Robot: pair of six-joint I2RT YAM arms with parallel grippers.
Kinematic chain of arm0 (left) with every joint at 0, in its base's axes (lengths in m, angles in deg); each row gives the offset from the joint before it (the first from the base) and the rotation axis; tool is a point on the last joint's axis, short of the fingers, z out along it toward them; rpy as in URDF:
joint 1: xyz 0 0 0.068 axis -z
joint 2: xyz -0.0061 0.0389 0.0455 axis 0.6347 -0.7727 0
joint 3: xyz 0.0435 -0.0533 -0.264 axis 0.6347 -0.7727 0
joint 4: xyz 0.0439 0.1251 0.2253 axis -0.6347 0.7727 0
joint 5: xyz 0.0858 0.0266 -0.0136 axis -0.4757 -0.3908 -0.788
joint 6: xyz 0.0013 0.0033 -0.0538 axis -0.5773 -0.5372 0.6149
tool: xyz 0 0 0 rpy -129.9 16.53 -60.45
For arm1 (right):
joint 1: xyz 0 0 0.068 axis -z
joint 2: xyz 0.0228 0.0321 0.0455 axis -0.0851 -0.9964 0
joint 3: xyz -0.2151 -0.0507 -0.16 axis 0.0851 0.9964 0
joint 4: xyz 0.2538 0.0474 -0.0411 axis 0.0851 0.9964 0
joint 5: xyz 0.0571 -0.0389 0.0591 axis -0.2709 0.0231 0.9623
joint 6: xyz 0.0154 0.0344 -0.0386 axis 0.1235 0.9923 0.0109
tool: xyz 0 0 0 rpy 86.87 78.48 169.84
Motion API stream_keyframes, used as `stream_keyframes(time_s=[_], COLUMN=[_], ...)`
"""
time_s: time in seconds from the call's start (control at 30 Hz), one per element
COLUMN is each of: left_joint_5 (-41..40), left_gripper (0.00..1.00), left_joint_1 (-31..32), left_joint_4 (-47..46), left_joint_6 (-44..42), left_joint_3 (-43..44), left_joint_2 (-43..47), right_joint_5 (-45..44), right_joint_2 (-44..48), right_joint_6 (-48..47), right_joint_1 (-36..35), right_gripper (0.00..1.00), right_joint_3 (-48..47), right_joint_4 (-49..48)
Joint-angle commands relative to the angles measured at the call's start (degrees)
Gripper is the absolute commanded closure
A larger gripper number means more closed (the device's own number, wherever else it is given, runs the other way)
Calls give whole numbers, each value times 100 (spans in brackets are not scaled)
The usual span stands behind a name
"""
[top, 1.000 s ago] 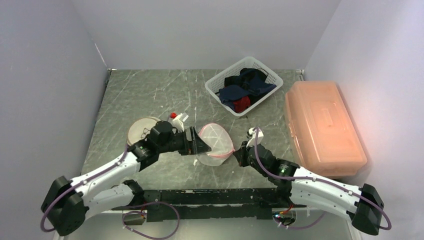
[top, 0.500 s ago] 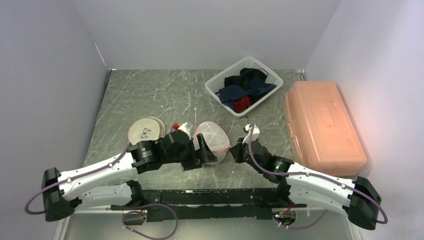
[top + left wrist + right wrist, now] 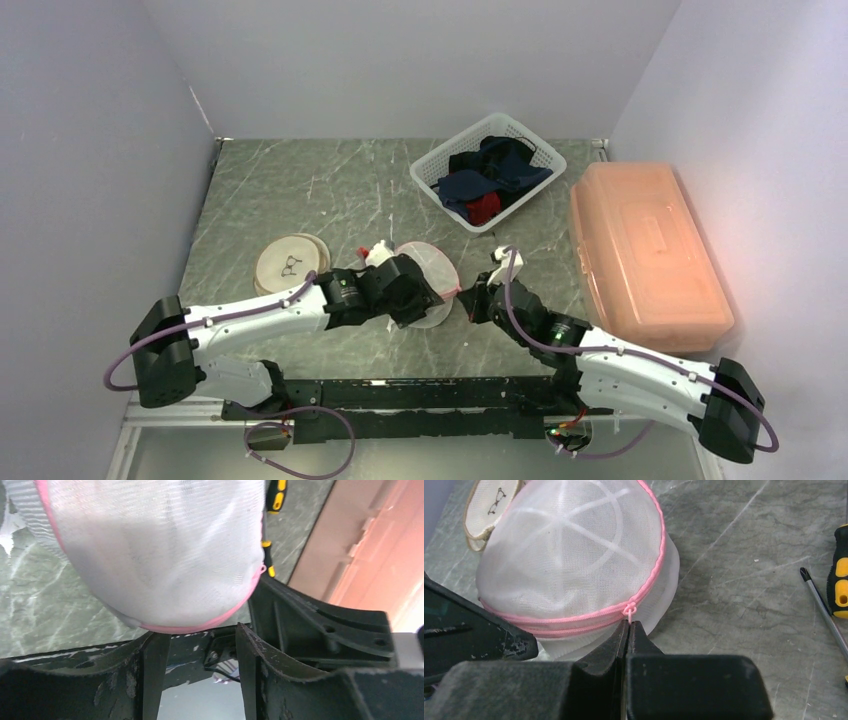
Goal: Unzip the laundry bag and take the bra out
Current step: Unzip the laundry bag at the center of the board.
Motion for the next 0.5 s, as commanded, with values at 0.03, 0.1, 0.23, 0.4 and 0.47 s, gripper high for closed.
stream_keyframes(time_s=[0.03,0.1,0.23,0.4,0.47], left_joint_5=[-635,-703,-793,-1154,-1238], left_gripper=[43,42,40,36,34], left_joint_1=[133,151,176,172,173], left_joint_4=[-142,-158,-64,-115,-180], left_joint_6=[580,638,739,932,948], left_joint_3=[315,331,425,236,175], left_joint_2=[8,-39,-242,-296,-282], right_joint_5=[-33,-21,21,166,193], right_joint_2=[219,246,283,315,326], right_joint_6=[-98,-98,-92,-145,-161], right_joint_1=[-29,-35,-46,-126,-167], right_gripper=[100,100,100,100,100], right_joint_3=[-32,13,87,151,171], right_joint_4=[-150,-150,-173,-293,-303])
